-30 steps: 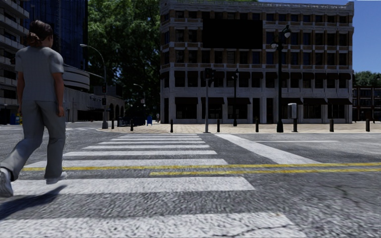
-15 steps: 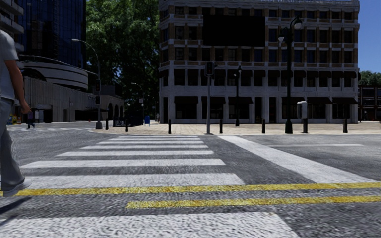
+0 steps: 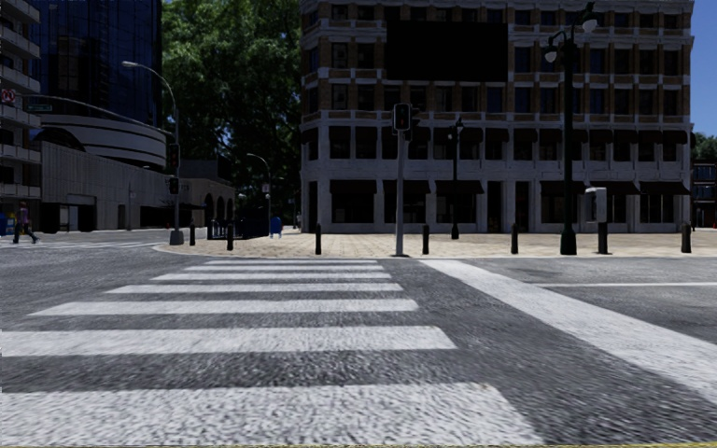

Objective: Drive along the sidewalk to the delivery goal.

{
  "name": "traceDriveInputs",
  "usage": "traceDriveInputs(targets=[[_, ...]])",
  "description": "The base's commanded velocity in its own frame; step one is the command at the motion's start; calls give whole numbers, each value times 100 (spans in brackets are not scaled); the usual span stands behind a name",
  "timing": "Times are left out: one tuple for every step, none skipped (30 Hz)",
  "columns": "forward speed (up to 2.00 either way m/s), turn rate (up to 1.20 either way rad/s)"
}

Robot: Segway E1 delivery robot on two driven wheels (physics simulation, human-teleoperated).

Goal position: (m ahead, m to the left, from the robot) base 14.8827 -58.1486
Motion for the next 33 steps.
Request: traceDriveInputs(targets=[[200, 19], [200, 19], [200, 19], [200, 19], [200, 19], [200, 19], [200, 19], [200, 19], [200, 19], [200, 19], [200, 10], [200, 3], [200, 3], [200, 3], [200, 4], [200, 5], [200, 5], [200, 5], [200, 0], [200, 0], [200, 0], [200, 0], [200, 0], [200, 0], [200, 0], [200, 0], [200, 0], [200, 0], [200, 0], [200, 7], [200, 13], [200, 13], [200, 16]])
